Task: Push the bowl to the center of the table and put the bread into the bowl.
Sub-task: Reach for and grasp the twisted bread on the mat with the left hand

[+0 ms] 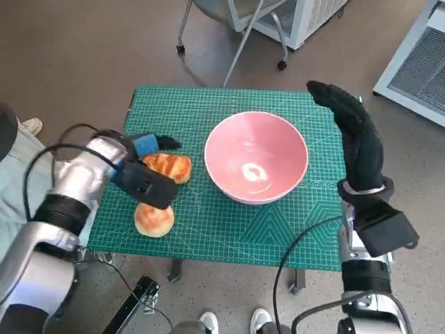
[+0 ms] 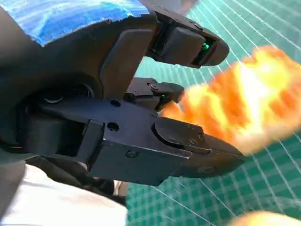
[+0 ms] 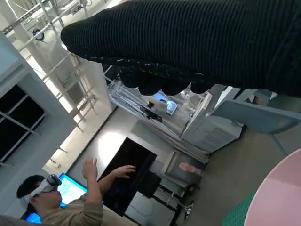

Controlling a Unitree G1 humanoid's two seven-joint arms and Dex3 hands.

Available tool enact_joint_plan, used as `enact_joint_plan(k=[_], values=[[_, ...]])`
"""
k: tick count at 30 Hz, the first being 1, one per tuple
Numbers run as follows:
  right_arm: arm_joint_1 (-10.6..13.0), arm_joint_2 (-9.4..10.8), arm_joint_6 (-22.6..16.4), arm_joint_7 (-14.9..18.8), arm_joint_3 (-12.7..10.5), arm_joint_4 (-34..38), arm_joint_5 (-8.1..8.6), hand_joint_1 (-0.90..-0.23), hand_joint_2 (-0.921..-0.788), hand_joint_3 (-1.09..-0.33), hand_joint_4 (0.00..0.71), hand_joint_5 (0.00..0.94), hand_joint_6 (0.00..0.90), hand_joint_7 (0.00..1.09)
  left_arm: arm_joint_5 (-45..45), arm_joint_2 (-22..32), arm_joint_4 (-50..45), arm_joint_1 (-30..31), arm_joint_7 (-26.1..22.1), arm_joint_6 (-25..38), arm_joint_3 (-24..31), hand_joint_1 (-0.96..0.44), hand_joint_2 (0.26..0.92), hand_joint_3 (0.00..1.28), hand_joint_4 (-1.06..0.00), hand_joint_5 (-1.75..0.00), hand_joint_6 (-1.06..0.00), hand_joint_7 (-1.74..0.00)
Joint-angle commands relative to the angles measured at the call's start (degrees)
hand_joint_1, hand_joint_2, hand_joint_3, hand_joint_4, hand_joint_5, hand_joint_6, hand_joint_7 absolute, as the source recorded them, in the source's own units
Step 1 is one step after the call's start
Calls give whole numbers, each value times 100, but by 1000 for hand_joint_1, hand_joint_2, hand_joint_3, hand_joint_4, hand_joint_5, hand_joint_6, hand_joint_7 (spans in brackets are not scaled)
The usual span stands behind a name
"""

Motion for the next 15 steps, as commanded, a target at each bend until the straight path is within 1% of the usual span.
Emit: enact_joint_plan(k=[1, 7, 9, 10, 13, 14, 15], values=[[171, 21, 15, -37, -12, 11, 38, -590, -921, -829, 340, 76, 4, 925, 39, -143, 287, -107, 152, 33, -180, -189, 784, 3, -300, -16, -480, -16], [170, 9, 10, -26, -34, 47, 66, -587, -921, -827, 339, 75, 6, 920, -4, -289, 585, -105, 374, -39, -324, -143, 802, 11, -371, -36, -539, -41], [183, 14, 9, -37, -35, 34, 58, -587, -921, -827, 339, 75, 8, 918, 44, -341, 712, -94, 528, -68, -419, -106, 825, 20, -416, -44, -577, -58], [188, 17, 8, -43, -35, 28, 54, -587, -921, -827, 339, 74, 8, 917, 69, -359, 764, -94, 595, -81, -464, -70, 850, 30, -462, -52, -608, -71], [203, 20, -3, -79, -36, 18, 20, -587, -921, -827, 339, 74, 10, 915, 188, -410, 956, -122, 870, -141, -658, -6, 893, 69, -563, -79, -673, -103], [208, 19, -4, -90, -36, 14, 8, -588, -921, -827, 339, 74, 10, 915, 215, -419, 1002, -136, 945, -161, -712, -127, 903, 143, -639, -129, -593, -590], [214, 17, -2, -103, -34, 4, -5, -588, -921, -827, 339, 74, 10, 914, 242, -416, 1036, -152, 1035, -189, -764, -170, 907, 176, -652, -174, -557, -772]])
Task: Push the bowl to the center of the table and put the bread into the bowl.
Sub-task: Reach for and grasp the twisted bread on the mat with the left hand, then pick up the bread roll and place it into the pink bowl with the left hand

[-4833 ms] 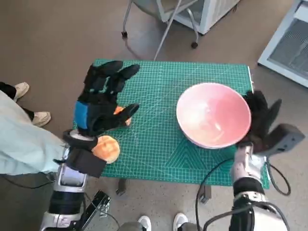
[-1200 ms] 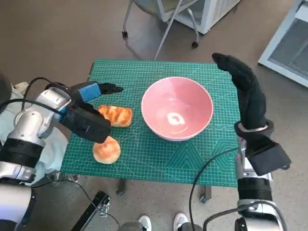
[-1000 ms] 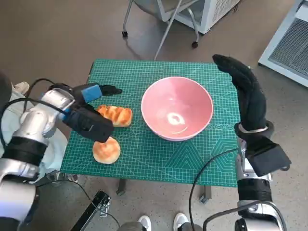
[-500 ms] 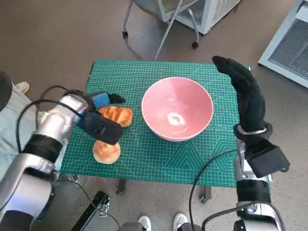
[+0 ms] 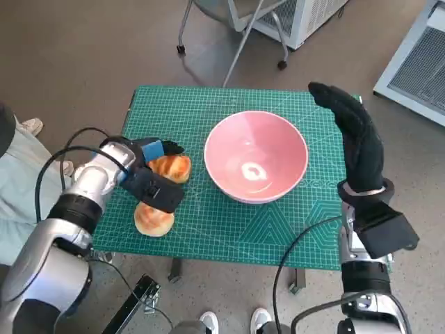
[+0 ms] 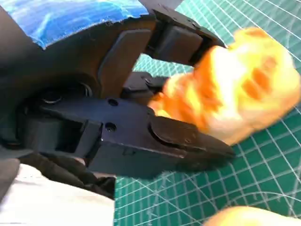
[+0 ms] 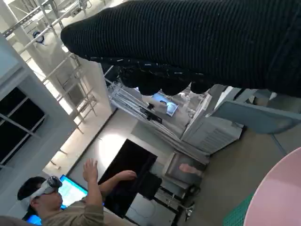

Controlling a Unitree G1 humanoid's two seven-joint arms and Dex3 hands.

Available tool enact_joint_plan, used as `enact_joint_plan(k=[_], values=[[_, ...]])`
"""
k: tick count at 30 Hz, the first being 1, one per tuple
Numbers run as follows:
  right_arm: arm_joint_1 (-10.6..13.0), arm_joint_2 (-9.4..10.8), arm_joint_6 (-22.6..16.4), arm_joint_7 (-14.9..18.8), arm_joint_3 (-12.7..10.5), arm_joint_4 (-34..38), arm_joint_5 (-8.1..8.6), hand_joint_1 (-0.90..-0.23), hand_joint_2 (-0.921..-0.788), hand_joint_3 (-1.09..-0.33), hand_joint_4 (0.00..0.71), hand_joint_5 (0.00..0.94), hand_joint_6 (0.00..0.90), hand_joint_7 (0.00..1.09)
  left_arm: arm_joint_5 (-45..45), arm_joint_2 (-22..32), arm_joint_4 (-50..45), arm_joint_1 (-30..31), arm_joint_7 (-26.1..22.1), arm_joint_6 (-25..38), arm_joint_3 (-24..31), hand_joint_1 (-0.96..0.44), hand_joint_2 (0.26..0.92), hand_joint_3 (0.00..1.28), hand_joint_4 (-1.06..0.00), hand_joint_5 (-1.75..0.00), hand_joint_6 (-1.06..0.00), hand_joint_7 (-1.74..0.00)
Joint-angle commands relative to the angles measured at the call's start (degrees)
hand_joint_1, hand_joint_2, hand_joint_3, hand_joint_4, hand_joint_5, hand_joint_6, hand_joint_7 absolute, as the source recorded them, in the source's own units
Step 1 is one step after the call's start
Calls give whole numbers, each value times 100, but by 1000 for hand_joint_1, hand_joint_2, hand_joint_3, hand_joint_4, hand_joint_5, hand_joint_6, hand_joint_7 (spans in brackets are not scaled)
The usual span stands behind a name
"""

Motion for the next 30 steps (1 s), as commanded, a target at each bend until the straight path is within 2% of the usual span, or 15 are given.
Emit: enact_joint_plan(k=[1, 2, 4, 6, 8, 11, 14, 23, 30], values=[[185, 15, 19, -88, -18, -3, -21, -592, -921, -826, 339, 74, 10, 914, 180, -112, 281, -5, 309, -206, -307, -108, 912, 203, -582, -582, -518, -1014], [195, 15, 25, -97, -15, -24, -29, -594, -921, -826, 339, 74, 11, 913, 195, -83, 291, -27, 412, -251, -335, -69, 915, 225, -532, -849, -488, -1174], [212, 12, 32, -106, -9, -53, -34, -598, -921, -825, 339, 74, 10, 913, 208, -34, 315, -77, 577, -322, -374, -34, 918, 219, -530, -1035, -477, -1305], [212, -3, 31, -105, -8, -45, -29, -600, -921, -825, 339, 73, 9, 911, 198, 8, 348, -145, 688, -378, -391, -17, 919, 199, -556, -1087, -487, -1376], [206, -18, 27, -98, -10, -24, -20, -599, -921, -822, 339, 73, 6, 907, 120, 54, 360, -232, 698, -432, -347, -6, 815, 373, -580, -1143, -497, -1453], [197, -25, 25, -91, -12, -8, -13, -594, -921, -821, 338, 72, 2, 900, -60, 108, 344, -362, 577, -457, -203, -2, 884, 219, -586, -1182, -546, -1353], [181, -24, 15, -84, -10, 23, -7, -588, -921, -821, 338, 71, 1, 894, -242, 204, 277, -522, 470, -491, -39, -1, 908, 160, -592, -1179, -570, -1321], [132, -11, -31, -96, -1, 127, -26, -590, -921, -821, 339, 68, 2, 887, -791, 522, -60, -970, 266, -536, 565, -1, 920, 100, -645, -1192, -599, -1223], [91, -6, -42, -49, -10, 186, 50, -594, -921, -820, 339, 67, 3, 885, -1125, 735, -706, -1211, 54, -409, 1054, 0, 920, 85, -671, -1203, -606, -1175]])
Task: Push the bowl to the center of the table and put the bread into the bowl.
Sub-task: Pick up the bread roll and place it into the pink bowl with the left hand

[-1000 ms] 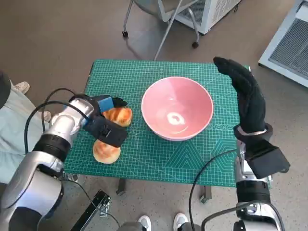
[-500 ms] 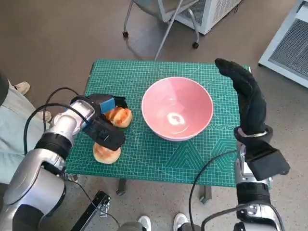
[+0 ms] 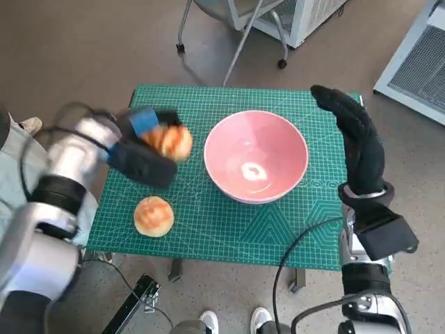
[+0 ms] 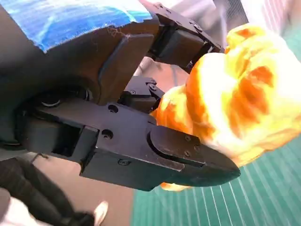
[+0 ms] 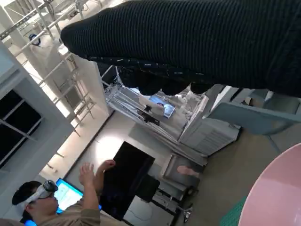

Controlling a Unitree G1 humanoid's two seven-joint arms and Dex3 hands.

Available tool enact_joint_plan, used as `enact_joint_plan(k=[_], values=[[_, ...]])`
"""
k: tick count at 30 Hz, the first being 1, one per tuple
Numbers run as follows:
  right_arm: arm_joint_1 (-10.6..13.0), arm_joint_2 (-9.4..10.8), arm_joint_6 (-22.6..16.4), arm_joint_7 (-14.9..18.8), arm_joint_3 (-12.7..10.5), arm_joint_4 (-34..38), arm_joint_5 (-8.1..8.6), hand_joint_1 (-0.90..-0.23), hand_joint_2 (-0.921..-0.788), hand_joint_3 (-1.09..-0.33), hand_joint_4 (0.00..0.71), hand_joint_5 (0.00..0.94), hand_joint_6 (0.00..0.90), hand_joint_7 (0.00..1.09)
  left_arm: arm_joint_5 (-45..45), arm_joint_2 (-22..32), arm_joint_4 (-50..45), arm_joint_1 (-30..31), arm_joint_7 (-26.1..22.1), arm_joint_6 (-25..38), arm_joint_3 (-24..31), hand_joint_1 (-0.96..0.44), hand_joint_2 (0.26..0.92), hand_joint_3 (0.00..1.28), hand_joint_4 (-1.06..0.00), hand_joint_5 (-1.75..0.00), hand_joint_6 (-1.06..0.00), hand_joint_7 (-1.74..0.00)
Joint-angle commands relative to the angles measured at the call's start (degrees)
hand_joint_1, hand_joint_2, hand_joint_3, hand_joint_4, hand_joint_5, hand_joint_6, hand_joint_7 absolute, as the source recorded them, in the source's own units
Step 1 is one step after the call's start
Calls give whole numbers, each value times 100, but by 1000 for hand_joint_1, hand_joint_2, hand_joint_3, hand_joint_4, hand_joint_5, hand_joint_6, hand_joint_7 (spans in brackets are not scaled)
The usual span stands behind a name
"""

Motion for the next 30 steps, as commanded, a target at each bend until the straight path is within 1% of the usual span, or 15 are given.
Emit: enact_joint_plan(k=[1, 7, 11, 17, 20, 22, 27, 30], values=[[25, 6, 22, 14, -10, 111, 60, -595, -921, -820, 340, 67, 3, 884, -281, 193, -601, -303, -147, 77, 348, 0, 920, 83, -674, -1197, -608, -1176], [-12, -6, 16, 17, -12, 142, 63, -589, -921, -820, 341, 66, 5, 881, -447, 229, -1227, -301, -168, 141, 646, 1, 920, 80, -656, -1159, -632, -1203], [0, -1, 13, 30, -4, 105, 79, -588, -921, -820, 341, 65, 6, 880, -534, 153, -1873, -150, -85, 107, 804, 1, 920, 89, -639, -1162, -626, -1223], [-2, -1, 12, 31, -3, 106, 80, -588, -921, -820, 342, 64, 6, 879, -528, 164, -2071, -57, -151, 180, 864, 1, 920, 94, -632, -1165, -622, -1231], [-45, 6, -8, 56, -6, 143, 115, -589, -921, -817, 342, 63, 7, 878, -390, -271, -1986, -187, 387, -320, 603, 1, 920, 87, -631, -1156, -638, -1223], [-34, 5, -22, 55, 2, 117, 117, -590, -921, -815, 343, 63, 7, 876, -264, -472, -1760, -322, 623, -596, 421, 1, 920, 81, -627, -1149, -657, -1213], [-14, -24, -58, 84, 7, 112, 160, -596, -921, -809, 346, 62, 9, 870, 26, -773, -1193, -561, 1130, -927, 119, 1, 920, 69, -625, -1132, -689, -1196], [-9, -38, -83, 91, -1, 119, 162, -598, -921, -807, 347, 62, 11, 866, 160, -913, -903, -667, 1351, -1030, -14, 1, 920, 70, -608, -1129, -706, -1195]])
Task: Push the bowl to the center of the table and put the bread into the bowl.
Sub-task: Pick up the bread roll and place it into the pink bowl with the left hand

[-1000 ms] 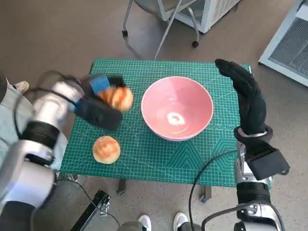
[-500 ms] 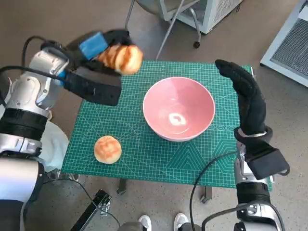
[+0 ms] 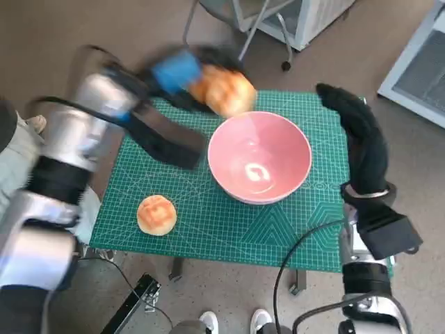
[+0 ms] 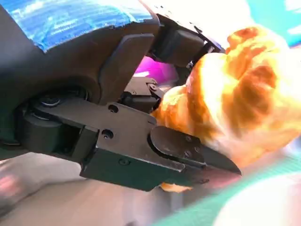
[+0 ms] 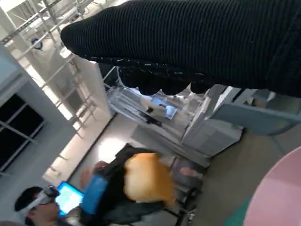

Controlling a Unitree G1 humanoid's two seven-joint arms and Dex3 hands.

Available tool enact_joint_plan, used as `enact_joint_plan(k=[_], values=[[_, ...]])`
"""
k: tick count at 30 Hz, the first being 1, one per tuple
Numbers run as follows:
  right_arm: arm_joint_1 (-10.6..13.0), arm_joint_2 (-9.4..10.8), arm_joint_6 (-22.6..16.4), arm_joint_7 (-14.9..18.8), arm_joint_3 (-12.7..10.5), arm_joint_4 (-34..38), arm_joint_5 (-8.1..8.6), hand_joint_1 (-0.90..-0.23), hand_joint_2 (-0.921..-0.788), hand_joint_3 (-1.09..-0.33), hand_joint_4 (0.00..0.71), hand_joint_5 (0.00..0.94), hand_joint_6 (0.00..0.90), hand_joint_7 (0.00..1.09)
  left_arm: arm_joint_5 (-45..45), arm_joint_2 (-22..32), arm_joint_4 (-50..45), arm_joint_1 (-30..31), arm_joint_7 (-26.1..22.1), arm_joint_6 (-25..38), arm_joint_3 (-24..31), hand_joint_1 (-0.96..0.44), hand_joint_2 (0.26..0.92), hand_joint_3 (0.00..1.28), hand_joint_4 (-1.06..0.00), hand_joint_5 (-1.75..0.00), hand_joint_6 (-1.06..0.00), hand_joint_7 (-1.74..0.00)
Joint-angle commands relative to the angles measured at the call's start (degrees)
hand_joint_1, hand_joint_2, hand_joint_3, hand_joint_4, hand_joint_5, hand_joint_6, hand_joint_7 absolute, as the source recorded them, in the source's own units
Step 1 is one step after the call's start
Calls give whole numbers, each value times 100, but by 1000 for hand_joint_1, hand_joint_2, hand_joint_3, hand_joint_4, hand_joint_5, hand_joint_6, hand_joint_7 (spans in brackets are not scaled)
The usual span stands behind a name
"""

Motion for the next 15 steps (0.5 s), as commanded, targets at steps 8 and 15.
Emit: enact_joint_plan(k=[8, 15], values=[[142, -105, -100, 59, -51, 49, 55, -599, -921, -801, 348, 58, 12, 848, 368, -577, 985, -453, 277, -18, -448, 1, 921, 185, -454, -1284, -599, -1303], [177, -132, -188, 52, -74, 61, 76, -595, -921, -794, 353, 50, 23, 806, 412, -631, 985, -419, -202, 31, -602, -108, 916, 351, -411, -466, -371, -1188]])
